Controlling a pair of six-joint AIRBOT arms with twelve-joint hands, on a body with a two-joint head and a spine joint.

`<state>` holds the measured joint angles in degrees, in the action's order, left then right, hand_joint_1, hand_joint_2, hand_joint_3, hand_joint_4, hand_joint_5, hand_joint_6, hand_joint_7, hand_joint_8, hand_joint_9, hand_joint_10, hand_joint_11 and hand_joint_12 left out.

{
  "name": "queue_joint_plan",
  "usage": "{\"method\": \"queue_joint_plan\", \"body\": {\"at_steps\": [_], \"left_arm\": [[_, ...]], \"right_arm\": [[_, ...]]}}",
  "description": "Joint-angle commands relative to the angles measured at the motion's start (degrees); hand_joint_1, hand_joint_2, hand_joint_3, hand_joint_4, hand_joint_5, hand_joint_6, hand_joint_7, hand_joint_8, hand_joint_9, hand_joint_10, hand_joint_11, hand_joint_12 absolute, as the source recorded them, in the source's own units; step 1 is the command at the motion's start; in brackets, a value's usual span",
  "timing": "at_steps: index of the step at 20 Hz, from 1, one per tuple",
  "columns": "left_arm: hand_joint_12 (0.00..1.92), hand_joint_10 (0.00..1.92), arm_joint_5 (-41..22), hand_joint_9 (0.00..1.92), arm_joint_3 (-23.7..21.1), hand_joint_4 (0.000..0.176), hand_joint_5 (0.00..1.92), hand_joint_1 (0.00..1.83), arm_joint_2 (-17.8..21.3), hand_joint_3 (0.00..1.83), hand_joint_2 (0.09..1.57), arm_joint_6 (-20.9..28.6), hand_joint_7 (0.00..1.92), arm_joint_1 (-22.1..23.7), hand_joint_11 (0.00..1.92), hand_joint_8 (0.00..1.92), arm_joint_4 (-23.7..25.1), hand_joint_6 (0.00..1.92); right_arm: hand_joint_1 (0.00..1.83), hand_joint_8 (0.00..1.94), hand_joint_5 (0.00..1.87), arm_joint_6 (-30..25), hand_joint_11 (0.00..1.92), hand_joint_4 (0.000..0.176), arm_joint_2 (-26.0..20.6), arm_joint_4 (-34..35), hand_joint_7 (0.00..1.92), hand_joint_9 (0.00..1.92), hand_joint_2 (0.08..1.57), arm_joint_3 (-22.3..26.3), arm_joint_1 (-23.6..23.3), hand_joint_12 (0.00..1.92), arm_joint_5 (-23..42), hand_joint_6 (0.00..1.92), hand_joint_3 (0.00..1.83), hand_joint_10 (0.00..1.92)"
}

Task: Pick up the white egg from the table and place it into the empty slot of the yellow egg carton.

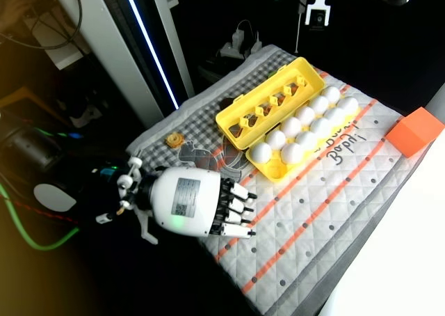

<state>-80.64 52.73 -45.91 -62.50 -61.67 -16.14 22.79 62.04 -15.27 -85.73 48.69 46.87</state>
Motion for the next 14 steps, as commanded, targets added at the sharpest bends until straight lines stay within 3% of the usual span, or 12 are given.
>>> {"method": "queue_joint_plan", "body": {"at_steps": [1,2,3,5,6,7,8,11,14], "left_arm": [[0.00,0.00,-7.1,0.00,0.0,0.105,0.00,0.00,0.1,0.00,0.80,0.5,0.00,0.5,0.00,0.00,0.0,0.00],[0.00,0.00,-7.1,0.00,0.0,0.097,0.00,0.00,0.1,0.00,0.81,0.5,0.00,0.5,0.00,0.00,0.0,0.00],[0.00,0.00,-7.1,0.00,0.0,0.107,0.00,0.00,0.1,0.00,0.80,0.5,0.00,0.5,0.00,0.00,0.0,0.00],[0.00,0.00,-7.2,0.00,0.0,0.107,0.00,0.00,0.1,0.00,0.79,0.5,0.00,0.5,0.00,0.00,0.0,0.00],[0.00,0.00,-7.2,0.00,0.1,0.106,0.00,0.00,0.1,0.00,0.79,0.5,0.00,0.5,0.00,0.00,0.0,0.00],[0.00,0.00,-7.1,0.00,0.1,0.101,0.00,0.00,0.1,0.00,0.80,0.5,0.00,0.5,0.00,0.00,0.0,0.00],[0.00,0.00,-7.2,0.00,0.1,0.105,0.00,0.00,0.0,0.00,0.81,0.5,0.00,0.5,0.00,0.00,0.0,0.00],[0.00,0.00,-7.1,0.00,0.1,0.101,0.00,0.00,0.0,0.00,0.80,0.5,0.00,0.5,0.00,0.00,0.0,0.00],[0.00,0.00,-7.1,0.00,0.1,0.094,0.00,0.00,0.0,0.00,0.81,0.5,0.00,0.5,0.00,0.00,0.0,0.00]], "right_arm": [[1.11,0.00,1.00,-0.1,0.60,0.000,-0.3,1.9,1.09,1.07,0.95,0.0,-1.1,1.10,6.2,0.06,0.00,0.01],[1.11,0.00,1.02,-0.1,0.60,0.000,-0.3,1.7,1.10,1.08,0.95,0.0,-1.5,1.10,6.2,0.04,0.00,0.01],[1.14,0.00,1.01,-0.1,0.63,0.000,-0.3,1.6,1.10,1.08,0.96,0.0,-1.9,1.04,6.3,0.03,0.00,0.01],[1.13,0.00,1.02,0.1,0.65,0.000,0.1,1.6,1.11,1.09,0.96,0.0,-2.6,0.99,6.6,0.01,0.00,0.01],[1.17,0.00,1.14,0.2,0.68,0.000,0.4,1.5,1.14,1.11,1.01,-0.1,-3.1,0.97,6.6,0.52,0.00,0.01],[1.14,0.00,1.11,0.4,0.65,0.000,0.7,1.3,1.16,1.13,1.04,-0.1,-3.5,1.05,6.6,0.72,0.00,0.01],[1.13,0.01,1.09,0.7,0.64,0.000,1.2,1.3,1.20,1.16,1.06,-0.3,-4.1,1.13,6.7,0.80,0.00,0.02],[1.12,0.00,1.10,0.7,0.64,0.000,2.3,1.3,1.19,1.13,1.06,-0.8,-5.3,1.03,7.0,0.79,0.00,0.01],[1.12,0.00,1.03,0.7,0.66,0.000,3.4,1.0,1.14,1.10,1.09,-1.2,-6.5,0.93,7.4,0.90,0.00,0.00]]}}
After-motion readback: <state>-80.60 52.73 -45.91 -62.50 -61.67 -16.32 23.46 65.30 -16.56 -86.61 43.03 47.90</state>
